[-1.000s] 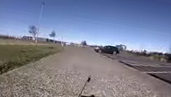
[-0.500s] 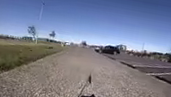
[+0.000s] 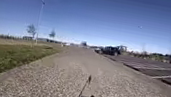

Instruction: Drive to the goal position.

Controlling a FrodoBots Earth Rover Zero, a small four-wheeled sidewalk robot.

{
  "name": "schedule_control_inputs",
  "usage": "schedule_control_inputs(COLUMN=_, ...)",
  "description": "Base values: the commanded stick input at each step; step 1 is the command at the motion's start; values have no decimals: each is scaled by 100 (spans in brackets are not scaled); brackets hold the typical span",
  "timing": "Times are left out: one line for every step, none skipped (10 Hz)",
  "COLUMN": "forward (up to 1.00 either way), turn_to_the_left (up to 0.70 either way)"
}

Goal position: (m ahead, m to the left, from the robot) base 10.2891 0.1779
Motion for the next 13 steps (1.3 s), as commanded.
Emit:
schedule_control_inputs(forward=70, turn_to_the_left=0)
schedule_control_inputs(forward=70, turn_to_the_left=0)
schedule_control_inputs(forward=70, turn_to_the_left=0)
schedule_control_inputs(forward=70, turn_to_the_left=0)
schedule_control_inputs(forward=70, turn_to_the_left=0)
schedule_control_inputs(forward=70, turn_to_the_left=32)
schedule_control_inputs(forward=70, turn_to_the_left=29)
schedule_control_inputs(forward=70, turn_to_the_left=0)
schedule_control_inputs(forward=70, turn_to_the_left=0)
schedule_control_inputs(forward=70, turn_to_the_left=0)
schedule_control_inputs(forward=70, turn_to_the_left=0)
schedule_control_inputs(forward=70, turn_to_the_left=0)
schedule_control_inputs(forward=70, turn_to_the_left=0)
